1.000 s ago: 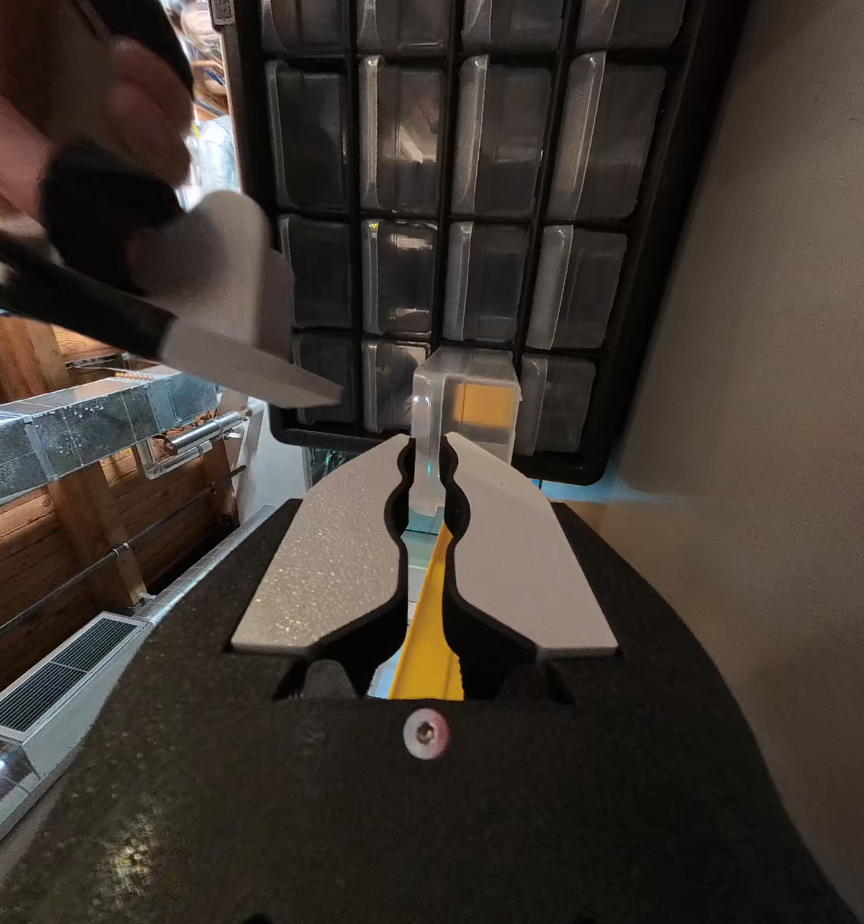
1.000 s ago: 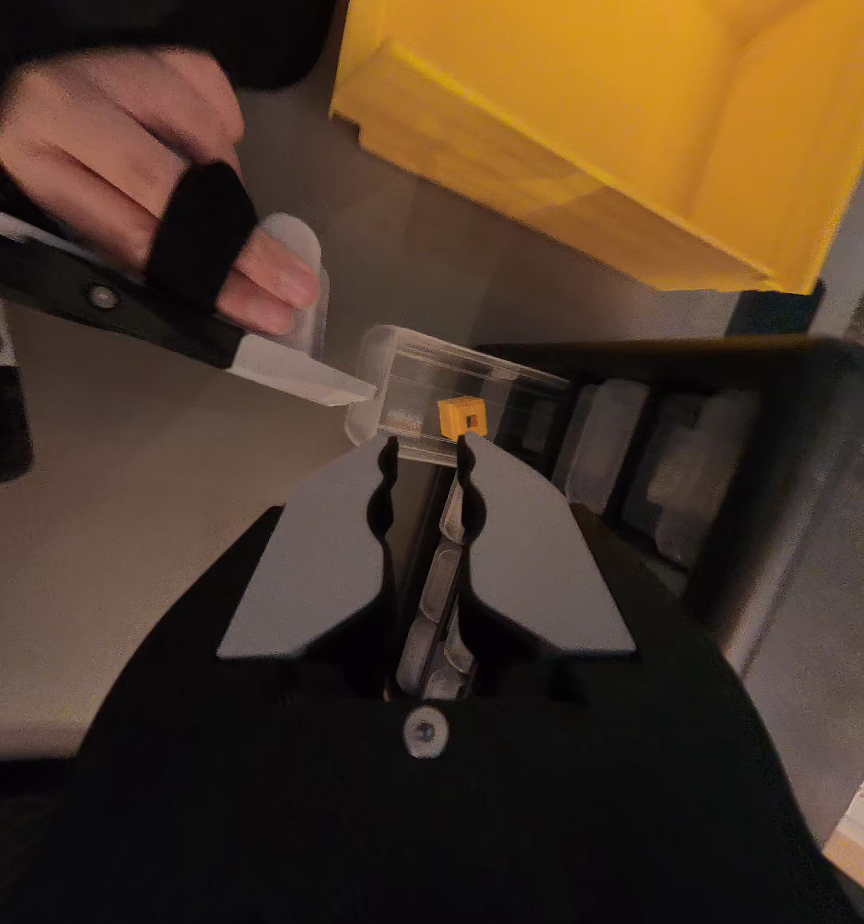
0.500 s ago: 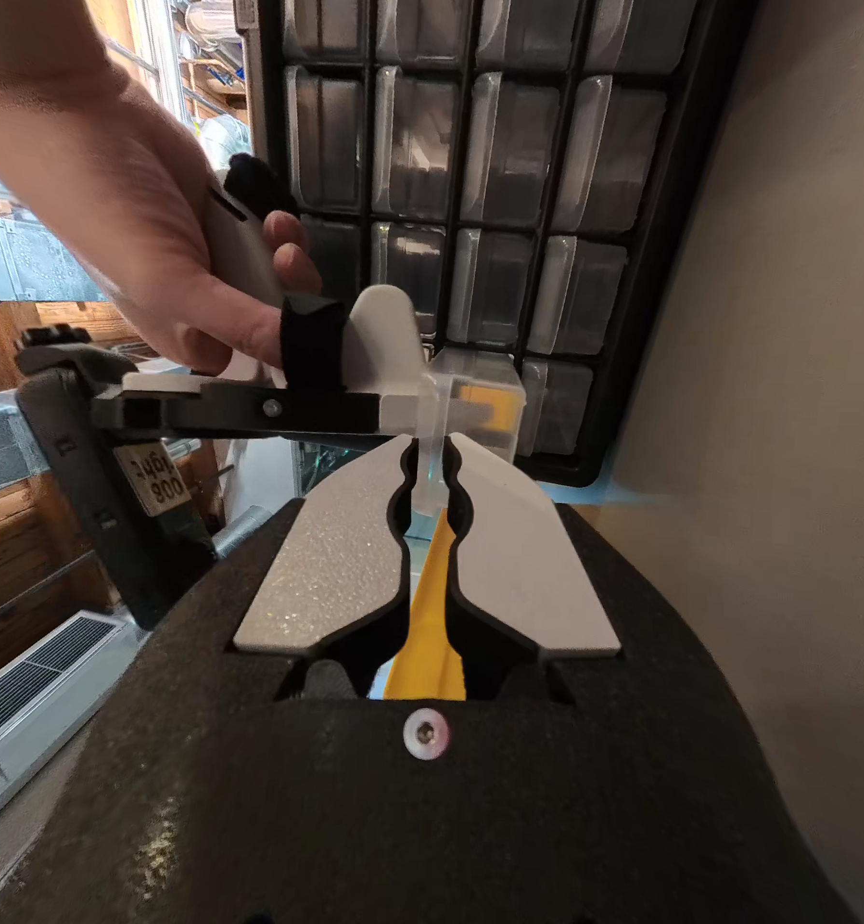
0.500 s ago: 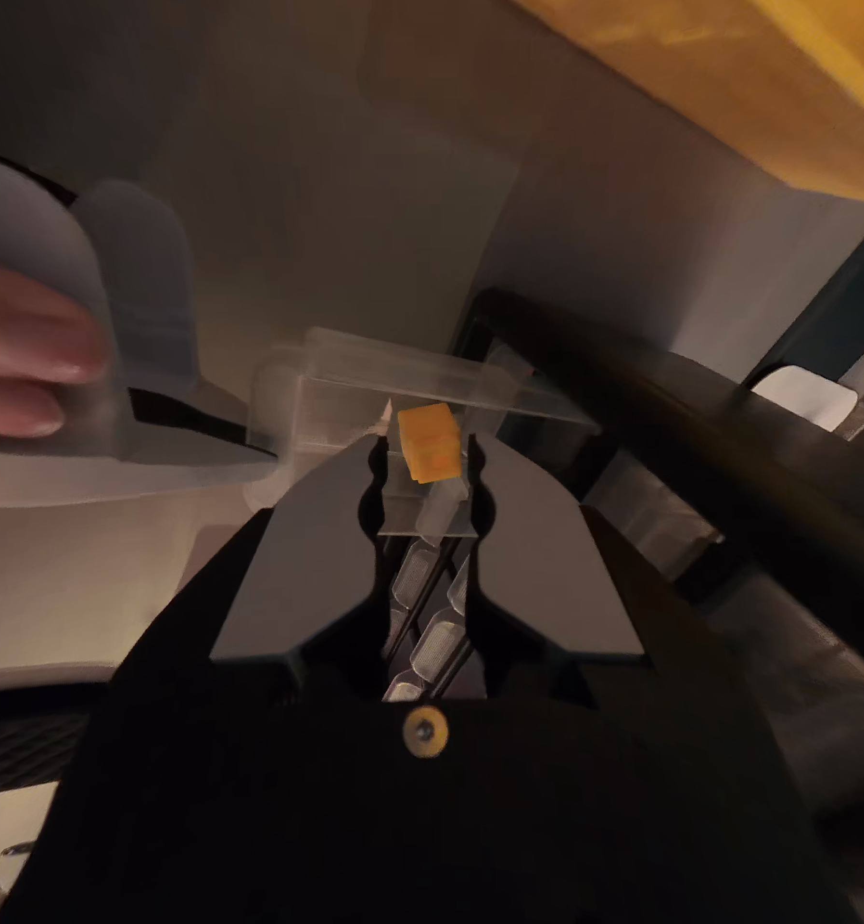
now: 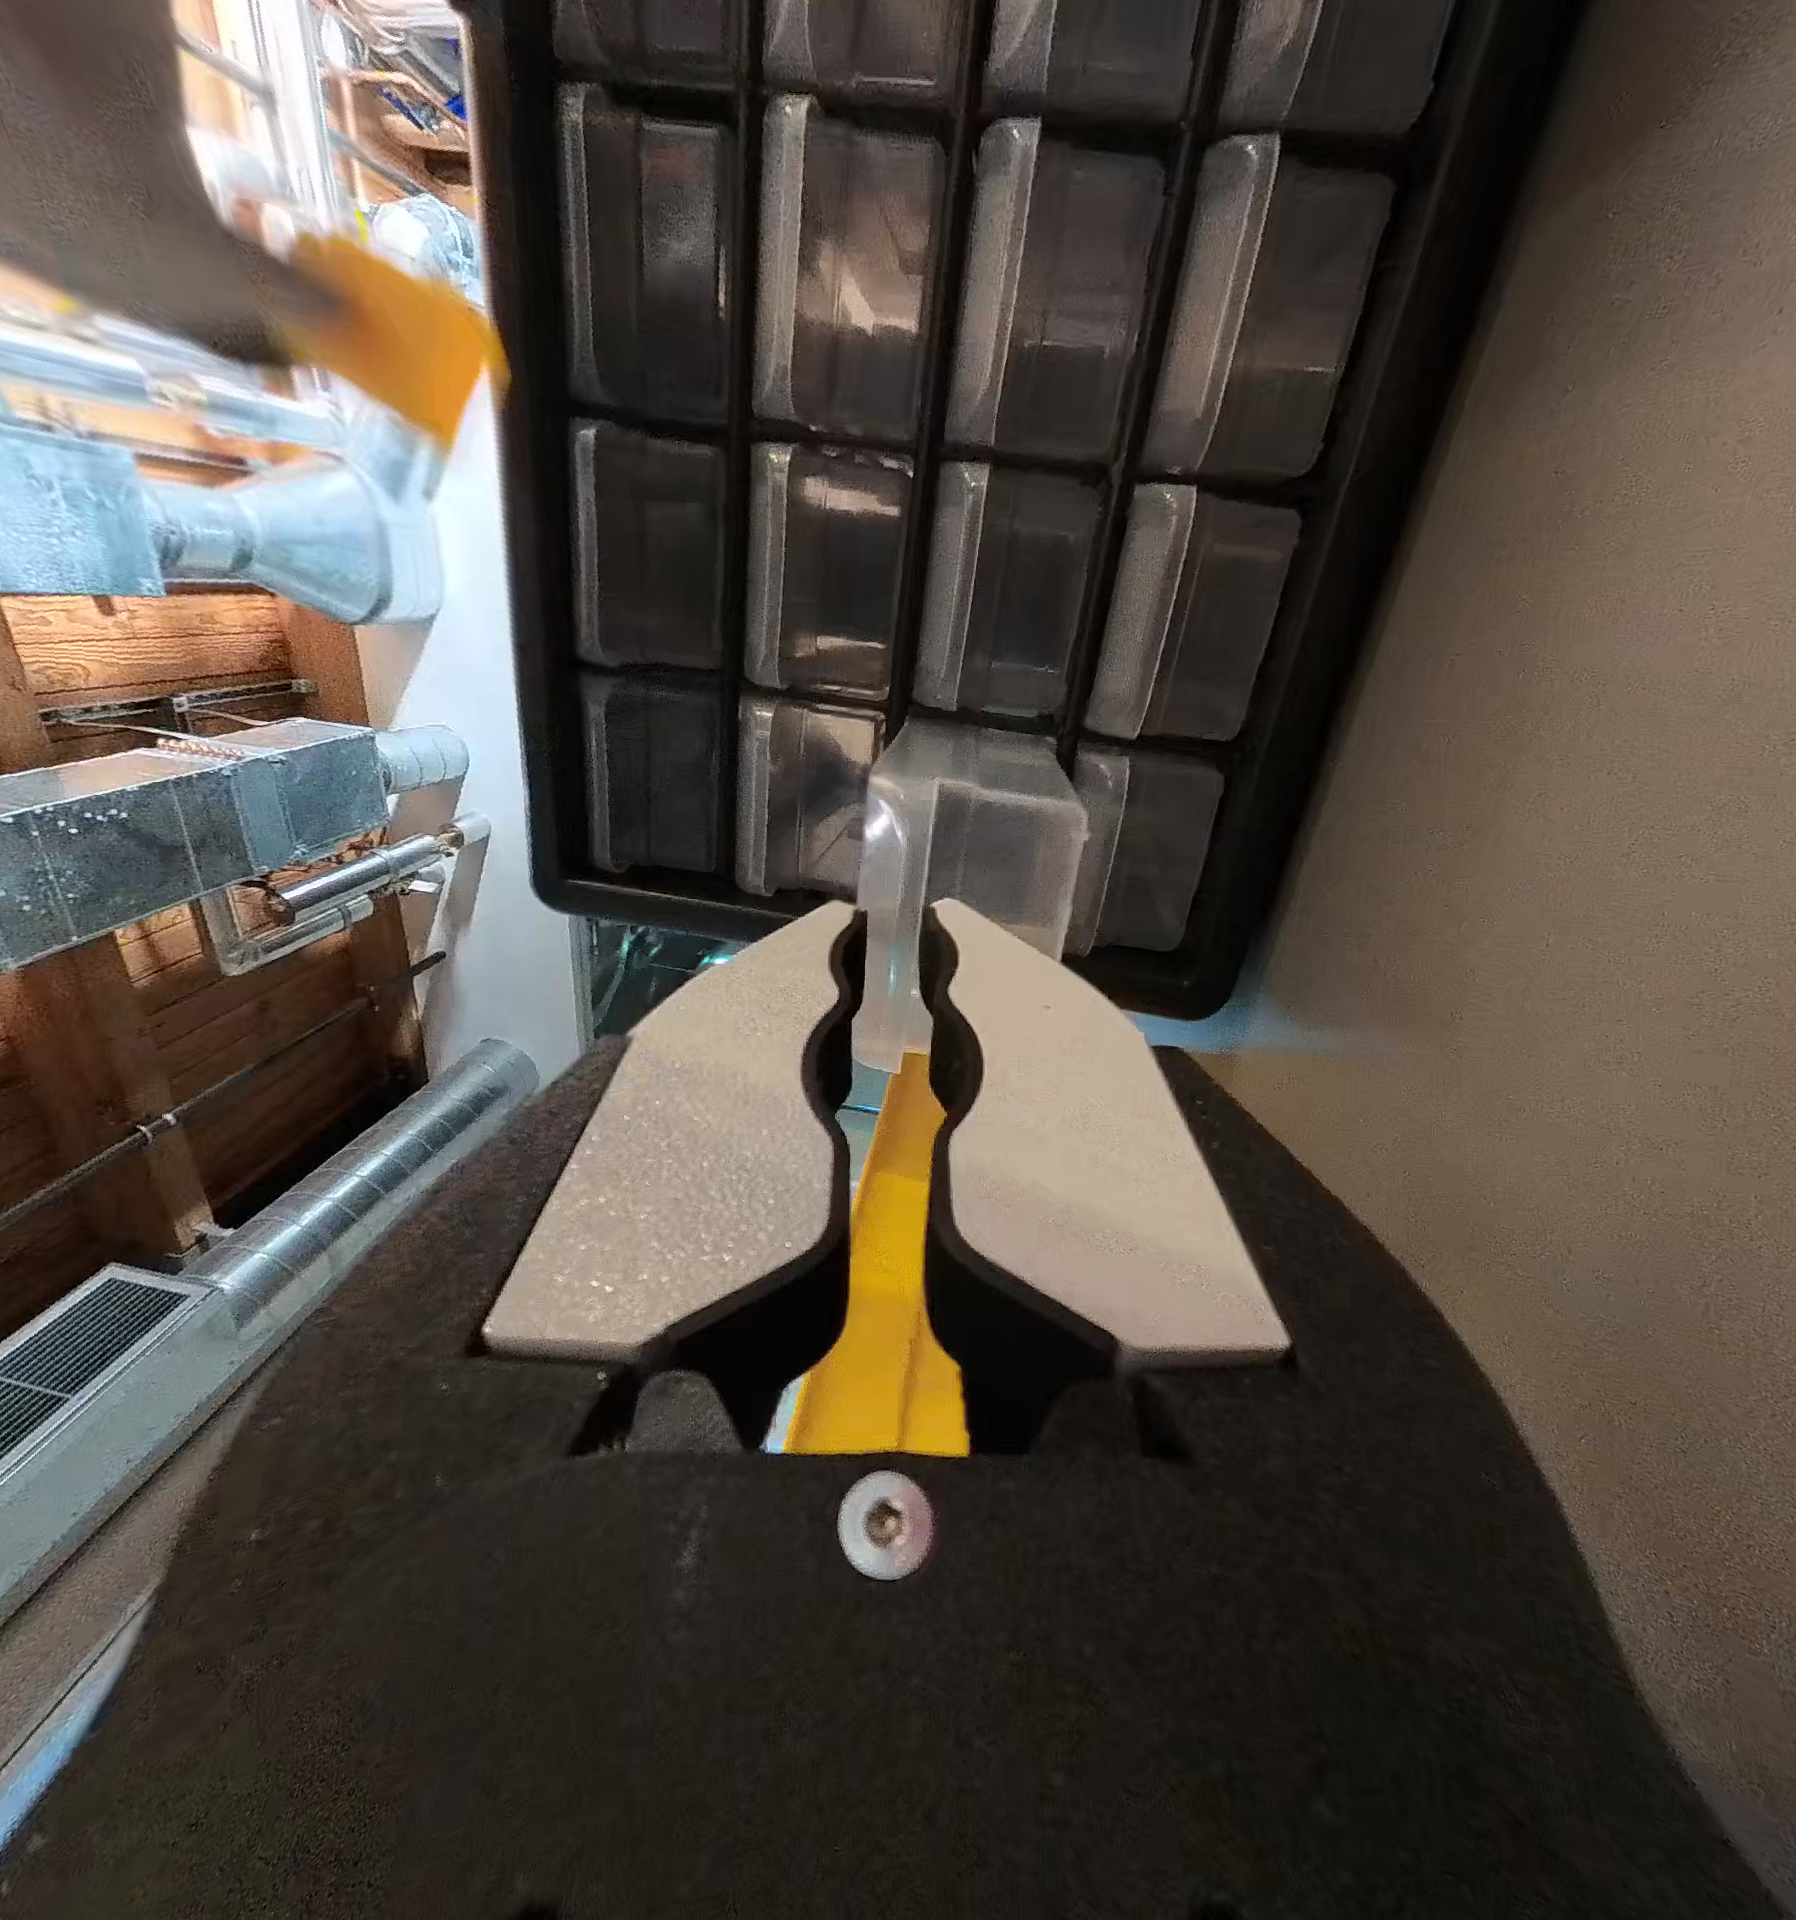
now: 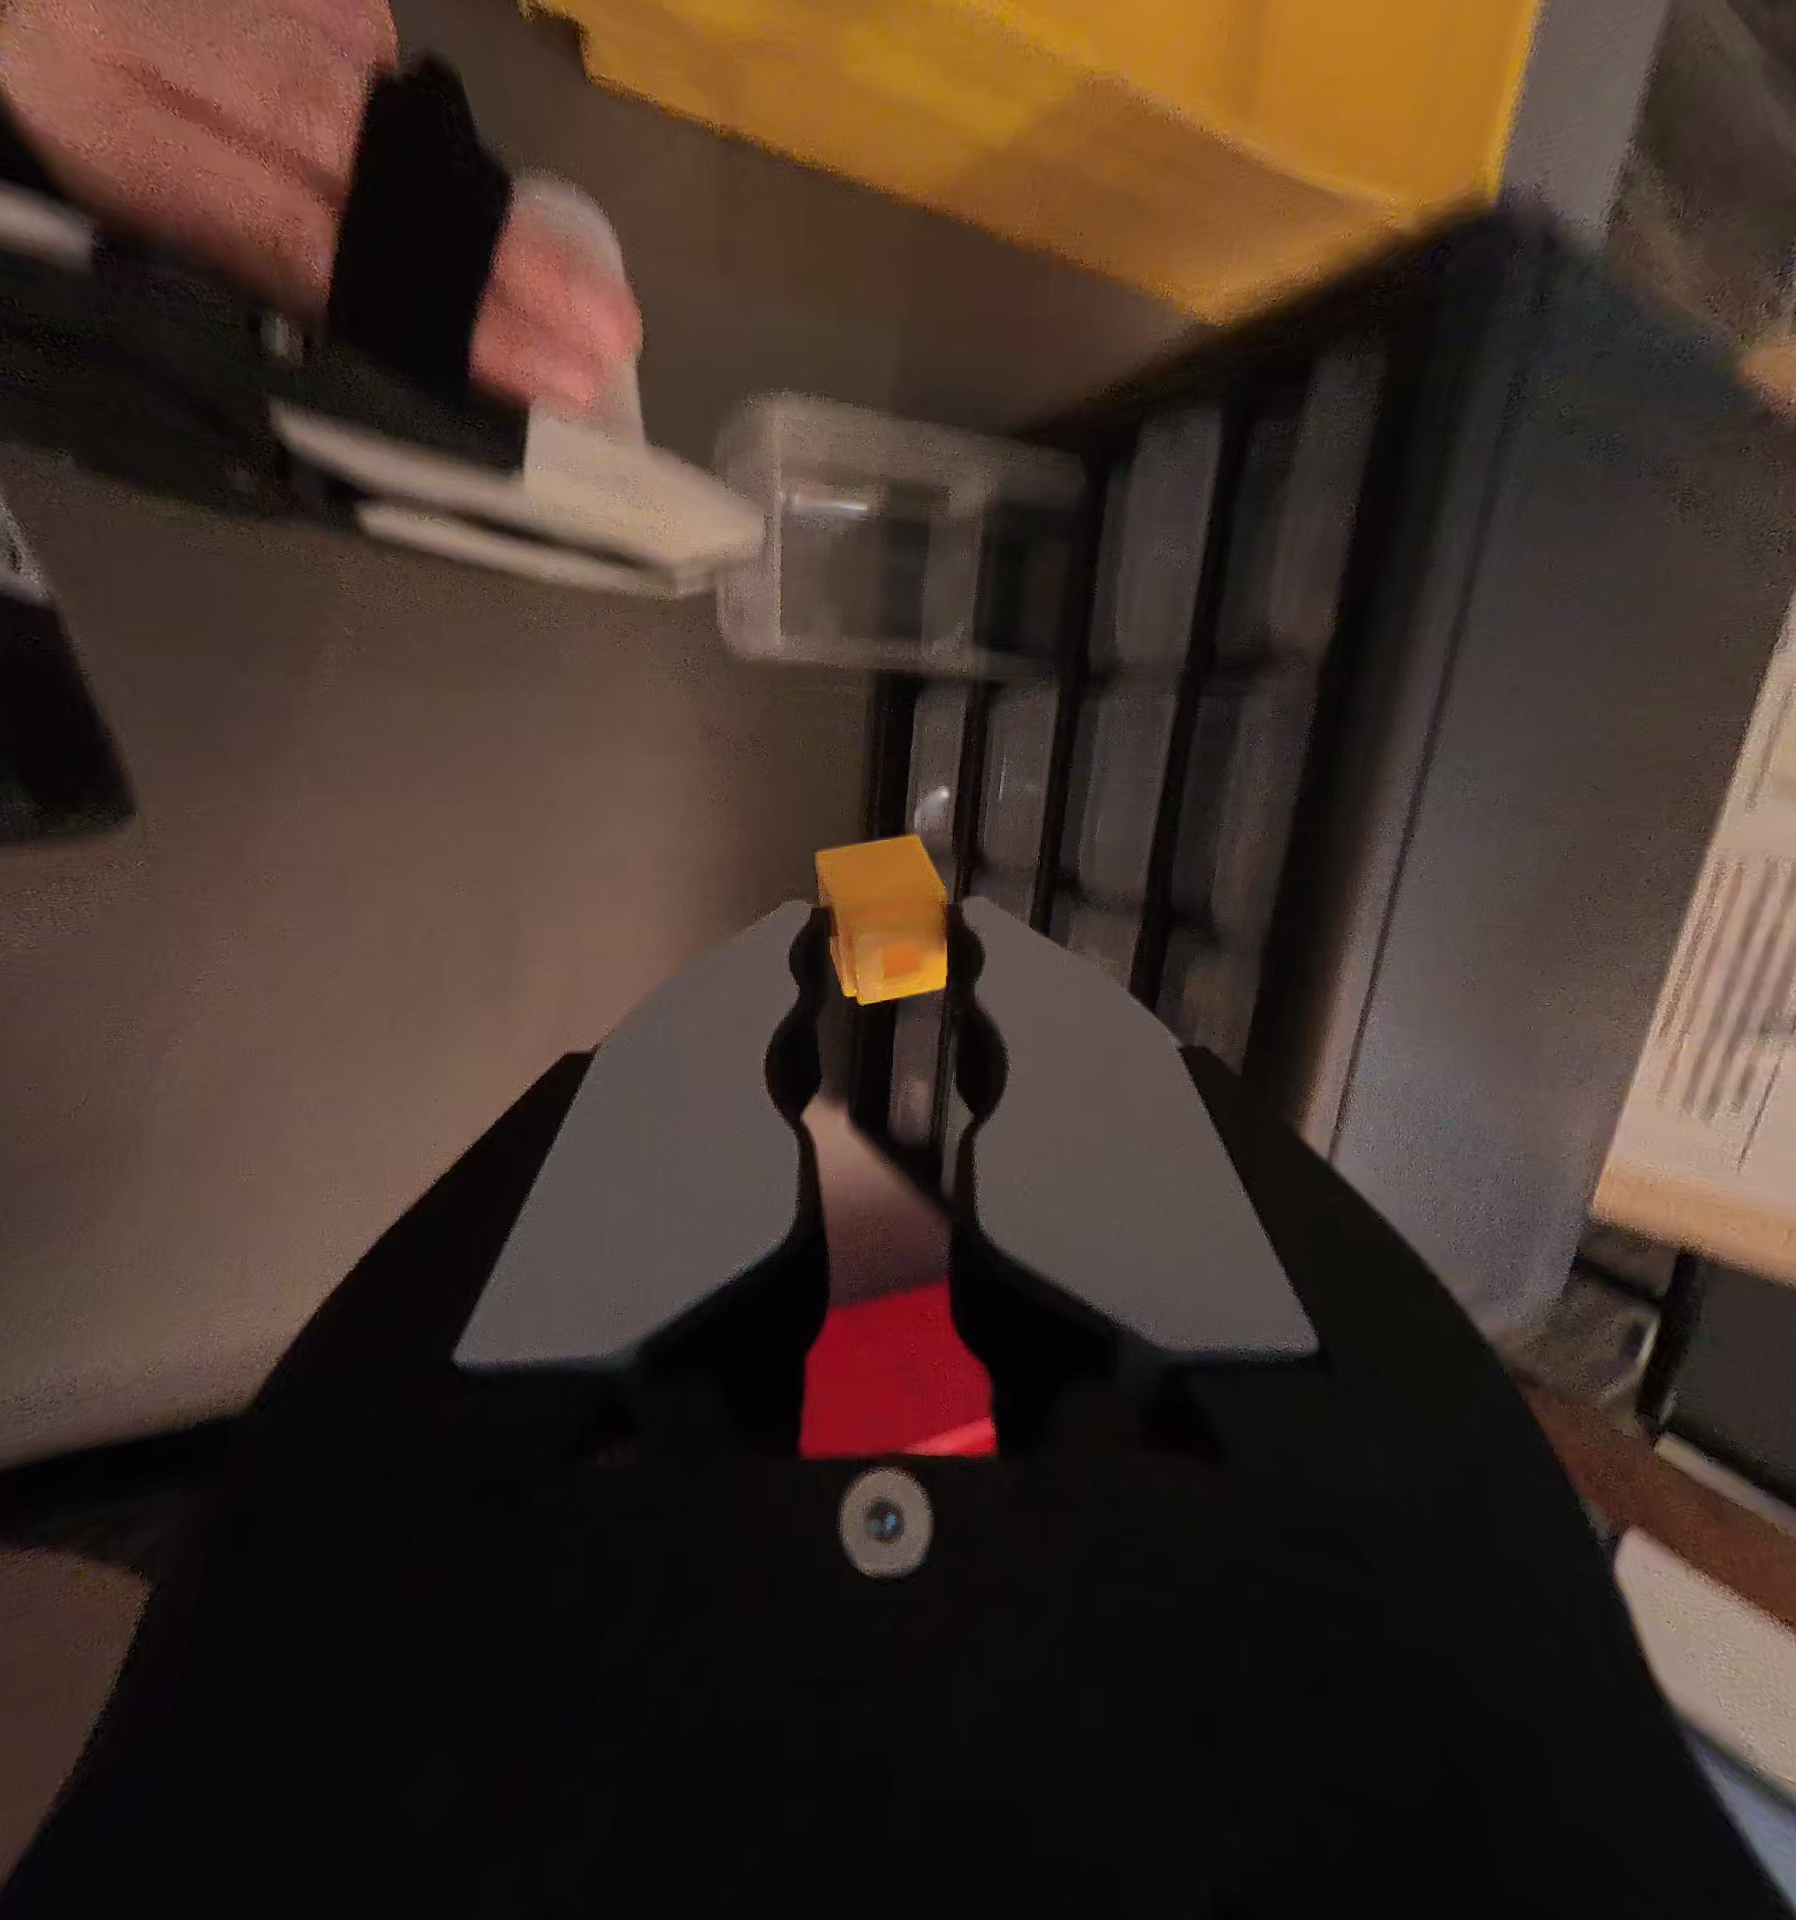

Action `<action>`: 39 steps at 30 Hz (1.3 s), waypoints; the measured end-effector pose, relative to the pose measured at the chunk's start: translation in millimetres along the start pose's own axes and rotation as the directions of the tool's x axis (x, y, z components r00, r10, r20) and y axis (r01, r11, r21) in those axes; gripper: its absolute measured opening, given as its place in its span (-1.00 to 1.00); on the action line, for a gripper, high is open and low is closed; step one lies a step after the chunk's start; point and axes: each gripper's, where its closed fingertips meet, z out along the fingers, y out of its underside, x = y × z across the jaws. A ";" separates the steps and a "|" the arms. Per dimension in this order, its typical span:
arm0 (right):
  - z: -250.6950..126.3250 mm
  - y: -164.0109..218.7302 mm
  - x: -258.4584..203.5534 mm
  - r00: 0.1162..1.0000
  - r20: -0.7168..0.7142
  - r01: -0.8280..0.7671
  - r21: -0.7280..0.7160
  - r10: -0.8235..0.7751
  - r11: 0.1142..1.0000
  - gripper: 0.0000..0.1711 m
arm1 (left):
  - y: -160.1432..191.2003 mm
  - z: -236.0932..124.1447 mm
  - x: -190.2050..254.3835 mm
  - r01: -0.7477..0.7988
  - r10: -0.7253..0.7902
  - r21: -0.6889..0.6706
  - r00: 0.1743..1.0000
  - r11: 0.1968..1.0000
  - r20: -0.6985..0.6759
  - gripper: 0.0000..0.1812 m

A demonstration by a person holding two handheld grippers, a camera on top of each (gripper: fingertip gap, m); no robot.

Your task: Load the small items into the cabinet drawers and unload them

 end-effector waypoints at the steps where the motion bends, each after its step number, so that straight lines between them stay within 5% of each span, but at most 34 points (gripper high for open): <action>1: -11.4 24.2 -0.7 0.998 -0.021 -0.054 -0.014 0.054 0.998 -0.74 | 0.4 2.6 0.5 0.004 -0.004 -0.006 1.000 1.000 -0.008 -0.90; 4: -34.2 116.6 -1.8 0.957 -0.090 -0.286 -0.133 0.276 0.949 -0.73 | 2.5 12.5 -0.6 0.007 -0.007 -0.025 1.000 1.000 -0.020 -0.90; 8: -35.4 230.0 -20.1 0.787 -0.093 -0.613 -0.237 0.610 0.754 -0.73 | 9.3 24.1 -1.2 0.043 -0.045 -0.062 0.998 0.997 -0.035 -0.90; 14: -5.4 324.1 -50.2 0.539 -0.032 -0.788 -0.372 0.842 0.491 -0.73 | 12.5 34.4 0.9 -0.002 -0.001 -0.086 0.999 0.996 -0.034 -0.90; 19: 14.5 343.5 -85.0 0.460 0.052 -0.762 -0.489 0.887 0.424 -0.73 | 14.2 50.0 3.6 -0.010 0.006 -0.105 0.999 0.994 -0.044 -0.90; 28: 32.7 361.8 -92.8 0.383 -0.034 -0.746 -0.602 0.923 0.287 -0.73 | 16.3 71.3 7.2 -0.016 0.012 -0.118 0.999 0.993 -0.036 -0.90; 39: 35.3 361.2 -87.0 0.342 -0.061 -0.780 -0.575 0.938 0.247 -0.66 | 17.6 83.6 8.7 0.011 -0.016 -0.127 0.999 0.992 -0.034 -0.90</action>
